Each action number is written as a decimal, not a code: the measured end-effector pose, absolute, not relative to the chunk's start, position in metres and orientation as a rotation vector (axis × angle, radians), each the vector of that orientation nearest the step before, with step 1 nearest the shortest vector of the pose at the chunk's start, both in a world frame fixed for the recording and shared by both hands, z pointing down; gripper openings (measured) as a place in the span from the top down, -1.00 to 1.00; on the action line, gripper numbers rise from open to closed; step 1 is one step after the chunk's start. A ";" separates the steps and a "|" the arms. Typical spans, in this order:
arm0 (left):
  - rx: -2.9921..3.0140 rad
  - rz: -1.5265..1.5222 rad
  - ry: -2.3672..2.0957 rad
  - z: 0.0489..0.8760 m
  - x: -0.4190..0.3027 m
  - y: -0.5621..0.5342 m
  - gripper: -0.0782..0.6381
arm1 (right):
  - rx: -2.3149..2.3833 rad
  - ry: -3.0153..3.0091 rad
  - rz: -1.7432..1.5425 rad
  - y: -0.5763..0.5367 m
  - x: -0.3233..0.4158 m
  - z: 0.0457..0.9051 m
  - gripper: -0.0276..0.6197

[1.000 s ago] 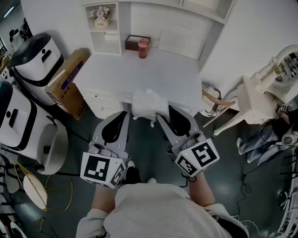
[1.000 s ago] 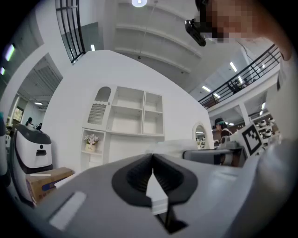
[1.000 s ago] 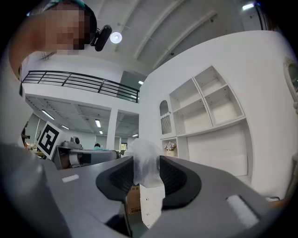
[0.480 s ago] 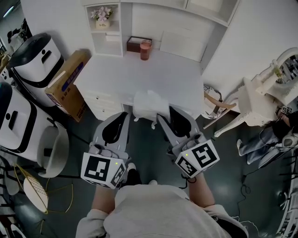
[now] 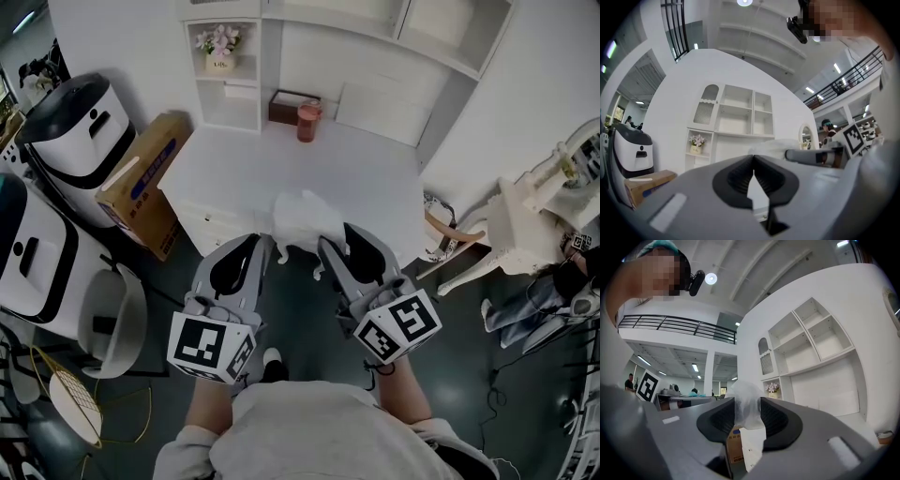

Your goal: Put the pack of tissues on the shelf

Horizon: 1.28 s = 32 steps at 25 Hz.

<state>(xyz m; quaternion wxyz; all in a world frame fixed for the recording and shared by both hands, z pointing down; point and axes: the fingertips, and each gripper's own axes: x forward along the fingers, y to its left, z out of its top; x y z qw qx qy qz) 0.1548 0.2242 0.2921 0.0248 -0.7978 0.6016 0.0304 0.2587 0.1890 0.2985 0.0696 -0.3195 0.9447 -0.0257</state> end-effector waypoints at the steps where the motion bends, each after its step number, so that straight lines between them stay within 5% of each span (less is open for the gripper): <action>1: -2.466 0.097 1.858 0.291 0.148 0.219 0.78 | -0.961 2.841 -0.078 0.184 0.252 0.297 0.45; 32: -2.449 0.144 1.931 0.298 0.022 0.109 0.78 | -0.914 2.858 -0.151 0.073 0.134 0.306 0.45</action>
